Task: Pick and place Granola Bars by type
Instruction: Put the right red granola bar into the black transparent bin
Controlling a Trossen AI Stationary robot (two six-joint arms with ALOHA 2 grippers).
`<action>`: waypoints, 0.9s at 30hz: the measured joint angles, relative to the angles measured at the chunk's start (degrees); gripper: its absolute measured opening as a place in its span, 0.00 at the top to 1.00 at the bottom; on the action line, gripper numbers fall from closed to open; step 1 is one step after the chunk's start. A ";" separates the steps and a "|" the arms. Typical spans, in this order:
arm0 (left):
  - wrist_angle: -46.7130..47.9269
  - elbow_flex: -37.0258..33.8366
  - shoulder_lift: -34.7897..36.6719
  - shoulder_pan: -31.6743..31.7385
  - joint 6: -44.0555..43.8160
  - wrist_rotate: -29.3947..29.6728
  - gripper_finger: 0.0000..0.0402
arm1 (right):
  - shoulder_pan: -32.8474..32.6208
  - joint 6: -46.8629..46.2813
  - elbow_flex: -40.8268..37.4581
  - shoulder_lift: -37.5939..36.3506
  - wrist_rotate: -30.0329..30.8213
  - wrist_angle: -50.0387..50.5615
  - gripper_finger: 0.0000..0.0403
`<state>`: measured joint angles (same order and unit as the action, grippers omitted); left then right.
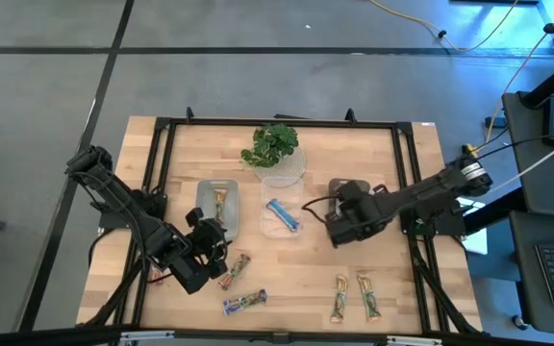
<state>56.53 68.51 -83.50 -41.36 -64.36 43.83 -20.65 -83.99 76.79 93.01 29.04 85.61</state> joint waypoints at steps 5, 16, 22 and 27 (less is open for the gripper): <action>-0.02 0.00 0.00 0.00 0.01 0.00 0.63 | 3.87 0.22 -8.57 -0.11 -5.59 -8.41 0.78; -0.02 0.00 0.00 0.00 0.00 0.00 0.63 | 8.09 3.34 -20.68 -0.11 -10.73 -31.23 0.78; -0.02 0.00 0.00 0.00 0.02 0.00 0.63 | 8.10 3.37 -21.91 -0.11 -10.78 -31.02 0.78; -0.02 0.00 0.00 0.00 0.02 -0.01 0.63 | 8.11 3.51 -21.94 -0.11 -10.86 -30.99 0.77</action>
<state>56.51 68.51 -83.50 -41.36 -64.34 43.82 -12.54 -80.47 54.85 92.90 18.17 54.62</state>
